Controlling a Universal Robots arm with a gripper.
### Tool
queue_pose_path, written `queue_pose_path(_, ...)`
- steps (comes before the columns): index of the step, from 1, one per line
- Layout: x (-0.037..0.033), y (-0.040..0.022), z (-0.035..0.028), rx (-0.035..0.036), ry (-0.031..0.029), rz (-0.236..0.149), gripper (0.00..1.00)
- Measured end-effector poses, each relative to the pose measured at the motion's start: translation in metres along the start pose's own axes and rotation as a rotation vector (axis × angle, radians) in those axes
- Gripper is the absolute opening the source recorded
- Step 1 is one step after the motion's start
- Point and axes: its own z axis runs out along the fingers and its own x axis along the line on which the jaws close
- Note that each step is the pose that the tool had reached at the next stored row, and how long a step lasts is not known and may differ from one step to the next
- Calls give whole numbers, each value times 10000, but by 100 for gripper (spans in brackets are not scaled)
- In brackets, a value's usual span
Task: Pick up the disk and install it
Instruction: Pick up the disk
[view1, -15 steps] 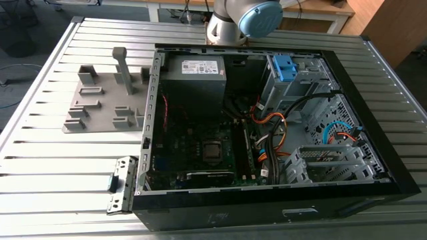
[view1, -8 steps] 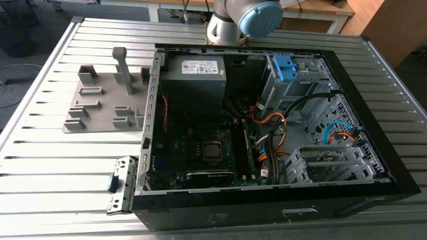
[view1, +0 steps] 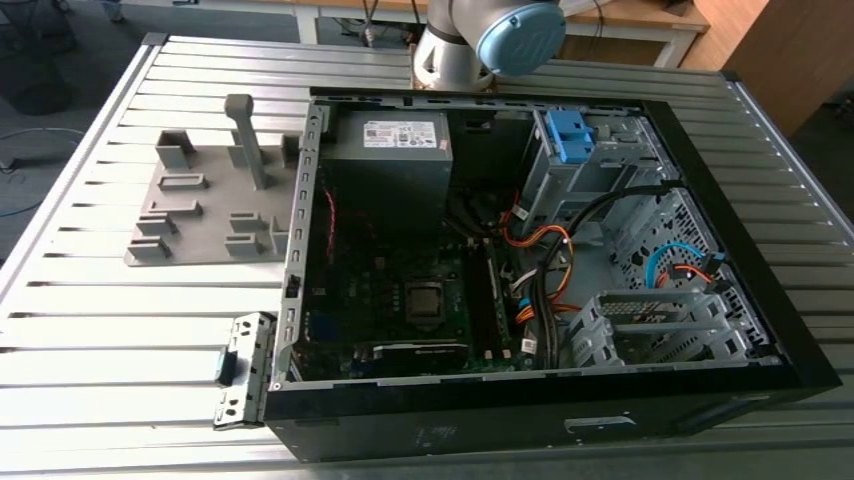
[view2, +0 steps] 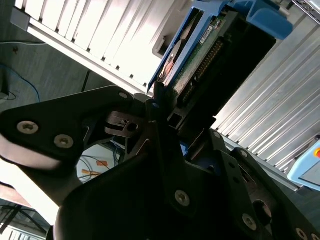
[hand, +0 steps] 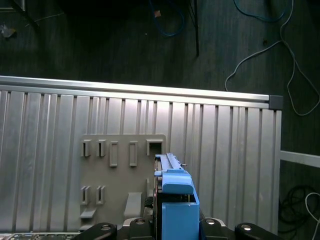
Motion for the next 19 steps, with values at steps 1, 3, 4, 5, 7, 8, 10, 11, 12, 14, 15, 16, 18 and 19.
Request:
queue_pose_path(1,0,0,-6,1,0,0,36)
queue_pose_path(3,-1,0,-18,1,0,0,36)
queue_pose_path(4,-2,1,-24,1,0,1,36)
queue_pose_path(5,-2,1,-30,1,0,0,36)
queue_pose_path(7,-3,1,-42,0,0,1,36)
queue_pose_path(8,-4,1,-48,1,0,0,36)
queue_pose_path(10,-5,2,-60,1,-1,0,36)
queue_pose_path(11,-5,2,-66,1,-1,0,36)
queue_pose_path(12,-6,2,-72,1,0,0,36)
queue_pose_path(14,-6,2,-84,1,-1,0,36)
queue_pose_path(15,-7,2,-89,1,0,0,36)
queue_pose_path(16,-7,3,-95,1,0,0,36)
queue_pose_path(18,-8,3,-106,0,0,0,36)
queue_pose_path(19,-9,3,-112,1,0,0,36)
